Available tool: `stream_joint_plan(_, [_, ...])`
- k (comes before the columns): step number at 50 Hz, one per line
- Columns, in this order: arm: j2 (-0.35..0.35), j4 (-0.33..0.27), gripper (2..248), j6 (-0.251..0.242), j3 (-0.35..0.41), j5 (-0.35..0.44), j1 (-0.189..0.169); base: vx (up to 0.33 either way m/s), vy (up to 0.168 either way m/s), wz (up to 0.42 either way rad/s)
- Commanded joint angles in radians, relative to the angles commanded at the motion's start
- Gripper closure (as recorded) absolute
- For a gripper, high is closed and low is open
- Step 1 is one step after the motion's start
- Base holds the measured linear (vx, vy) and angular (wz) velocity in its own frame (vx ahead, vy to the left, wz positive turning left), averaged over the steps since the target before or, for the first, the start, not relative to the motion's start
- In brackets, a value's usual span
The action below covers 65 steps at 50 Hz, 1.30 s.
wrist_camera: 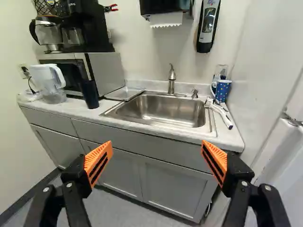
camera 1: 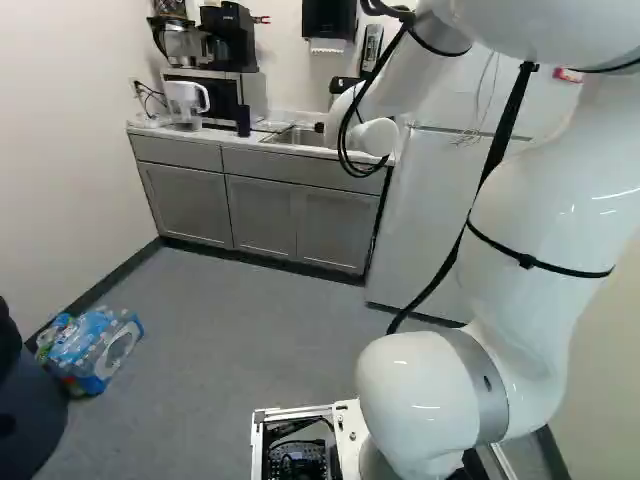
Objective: Rinse the cup and place it in the tray
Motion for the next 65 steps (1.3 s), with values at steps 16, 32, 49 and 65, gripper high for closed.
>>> stream_joint_plan(16, [0.002, 0.000, 3, 0.000, -0.032, -0.056, 0.000, 0.000, 0.000, 0.000])
stream_joint_plan(32, [0.013, 0.000, 3, 0.000, -0.055, -0.109, 0.000, 0.000, 0.000, 0.000])
stream_joint_plan(49, [0.027, 0.000, 3, 0.000, -0.077, -0.162, 0.000, 0.000, 0.000, 0.000])
stream_joint_plan(65, [0.045, 0.000, 3, 0.000, -0.092, -0.213, 0.000, 0.000, 0.000, 0.000])
